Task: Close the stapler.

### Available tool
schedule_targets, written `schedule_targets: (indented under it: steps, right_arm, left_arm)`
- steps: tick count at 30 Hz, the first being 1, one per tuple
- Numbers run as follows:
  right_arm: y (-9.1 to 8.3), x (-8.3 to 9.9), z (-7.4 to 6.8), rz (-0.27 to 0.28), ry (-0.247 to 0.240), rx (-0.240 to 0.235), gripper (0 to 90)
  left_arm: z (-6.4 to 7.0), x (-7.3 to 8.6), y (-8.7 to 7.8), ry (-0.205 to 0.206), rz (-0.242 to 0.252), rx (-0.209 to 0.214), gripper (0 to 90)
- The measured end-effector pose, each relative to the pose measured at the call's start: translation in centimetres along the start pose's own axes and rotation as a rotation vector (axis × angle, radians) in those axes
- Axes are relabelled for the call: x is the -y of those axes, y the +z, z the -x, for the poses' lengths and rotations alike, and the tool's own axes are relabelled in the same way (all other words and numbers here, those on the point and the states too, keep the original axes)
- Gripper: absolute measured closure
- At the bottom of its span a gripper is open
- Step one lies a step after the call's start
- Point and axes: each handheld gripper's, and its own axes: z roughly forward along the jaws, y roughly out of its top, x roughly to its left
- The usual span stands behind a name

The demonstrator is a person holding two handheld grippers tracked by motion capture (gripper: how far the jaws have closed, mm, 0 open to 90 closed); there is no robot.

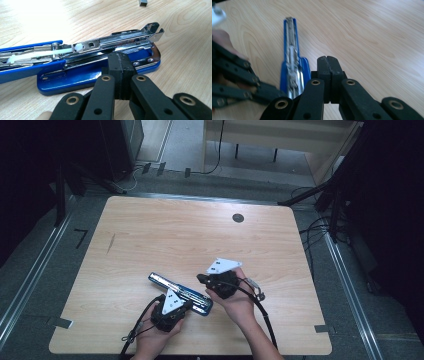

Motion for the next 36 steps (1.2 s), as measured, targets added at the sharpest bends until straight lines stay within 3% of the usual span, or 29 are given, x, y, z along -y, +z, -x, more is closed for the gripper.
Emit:
schedule_targets:
  steps: [10, 20, 24, 36]
  right_arm:
    - [-1.8, 4.3, 2.6, -0.011, 0.087, 0.067, 90.0]
    - [-1.9, 6.0, 5.0, -0.033, 0.146, 0.117, 90.0]
    - [-1.4, 6.5, 5.3, -0.065, 0.160, 0.124, 90.0]
    - [-1.0, 7.5, 5.5, -0.089, 0.164, 0.129, 90.0]
  left_arm:
    - [0.0, 0.0, 0.0, 0.003, -0.002, -0.002, 90.0]
    - [0.1, 0.0, 0.0, 0.004, -0.003, -0.002, 90.0]
    - [0.0, 0.0, 0.0, 0.004, -0.003, -0.002, 90.0]
    - [0.0, 0.0, 0.0, 0.005, -0.003, -0.001, 90.0]
